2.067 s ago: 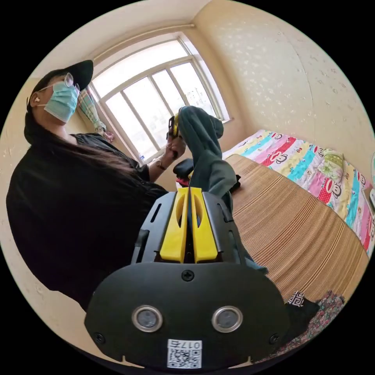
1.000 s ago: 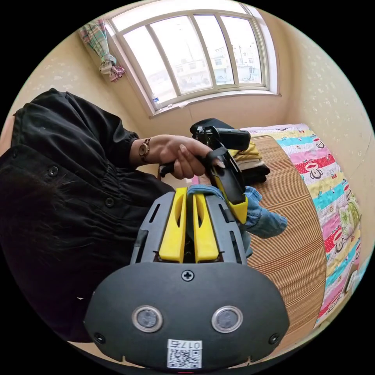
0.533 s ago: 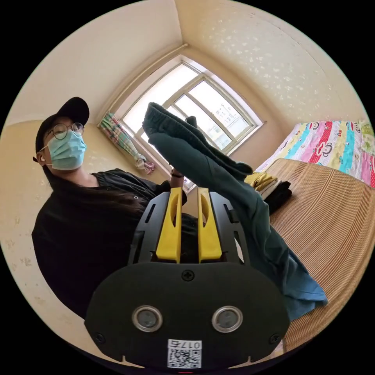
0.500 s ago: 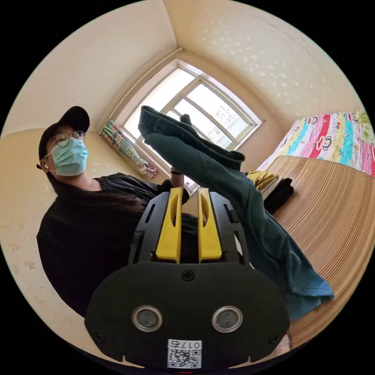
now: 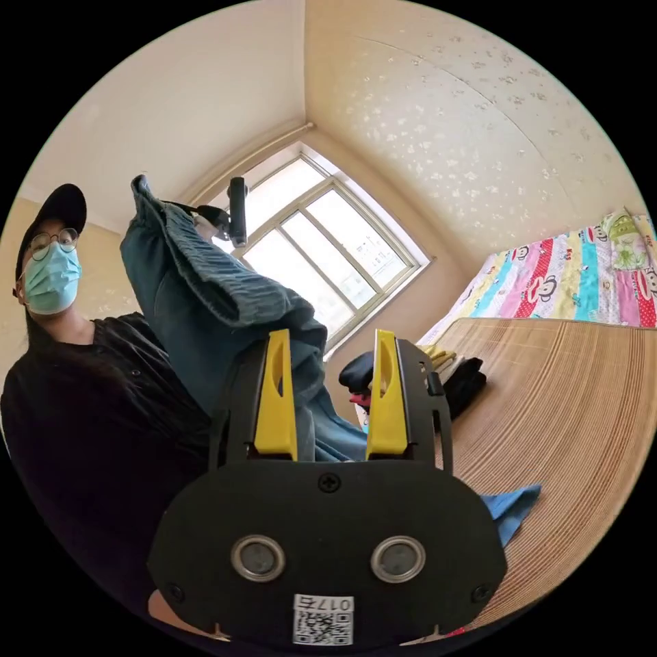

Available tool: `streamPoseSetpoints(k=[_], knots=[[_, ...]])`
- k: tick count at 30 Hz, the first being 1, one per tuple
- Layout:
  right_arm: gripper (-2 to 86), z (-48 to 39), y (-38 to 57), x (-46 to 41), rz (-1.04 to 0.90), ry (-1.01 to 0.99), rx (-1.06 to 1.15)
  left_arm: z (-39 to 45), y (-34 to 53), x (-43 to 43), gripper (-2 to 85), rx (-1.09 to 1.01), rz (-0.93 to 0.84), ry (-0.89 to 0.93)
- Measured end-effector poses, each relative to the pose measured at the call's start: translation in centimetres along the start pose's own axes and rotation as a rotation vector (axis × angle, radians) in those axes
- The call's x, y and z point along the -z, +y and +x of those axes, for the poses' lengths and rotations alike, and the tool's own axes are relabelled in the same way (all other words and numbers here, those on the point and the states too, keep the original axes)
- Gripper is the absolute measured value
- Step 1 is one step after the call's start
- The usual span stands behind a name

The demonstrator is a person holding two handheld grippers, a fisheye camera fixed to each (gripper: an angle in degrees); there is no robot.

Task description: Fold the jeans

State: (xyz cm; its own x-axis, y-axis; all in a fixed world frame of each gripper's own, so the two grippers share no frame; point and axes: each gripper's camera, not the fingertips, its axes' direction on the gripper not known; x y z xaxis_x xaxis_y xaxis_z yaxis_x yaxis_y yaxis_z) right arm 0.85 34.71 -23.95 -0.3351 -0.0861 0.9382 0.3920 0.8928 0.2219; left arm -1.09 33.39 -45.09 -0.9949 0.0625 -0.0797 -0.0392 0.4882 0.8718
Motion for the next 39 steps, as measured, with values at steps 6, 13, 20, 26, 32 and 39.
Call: streamPoseSetpoints(k=[6, 13, 20, 26, 32, 39], knots=[[3.6, -6.2, -3.6, 2.6, 0.124, -0.277, 0.223, 1.7, -0.2, -1.6, -0.7, -0.005, -0.009, -0.016], [2.1, -16.2, -9.9, 14.4, 0.39, -0.216, 0.468, 10.9, -2.5, -3.5, -0.7, -0.235, -0.047, -0.324], [1.8, -31.5, -17.8, 18.7, 0.398, 0.03, 0.733, 18.7, -5.6, -6.1, -0.7, -0.493, -0.026, -0.865], [1.7, -38.8, -28.4, 21.7, 0.445, 0.049, 0.801, 20.6, -12.8, -11.1, -0.7, -0.694, -0.043, -1.295], [1.8, -36.2, -40.0, 23.7, 0.431, 0.505, 0.538, 15.4, -22.8, -6.7, -0.6, -0.538, 0.001, -1.663], [1.8, -10.6, -56.5, 25.3, 0.303, 1.015, 0.088, -1.0, -35.8, 19.3, 0.8, -0.025, 0.161, -1.909]])
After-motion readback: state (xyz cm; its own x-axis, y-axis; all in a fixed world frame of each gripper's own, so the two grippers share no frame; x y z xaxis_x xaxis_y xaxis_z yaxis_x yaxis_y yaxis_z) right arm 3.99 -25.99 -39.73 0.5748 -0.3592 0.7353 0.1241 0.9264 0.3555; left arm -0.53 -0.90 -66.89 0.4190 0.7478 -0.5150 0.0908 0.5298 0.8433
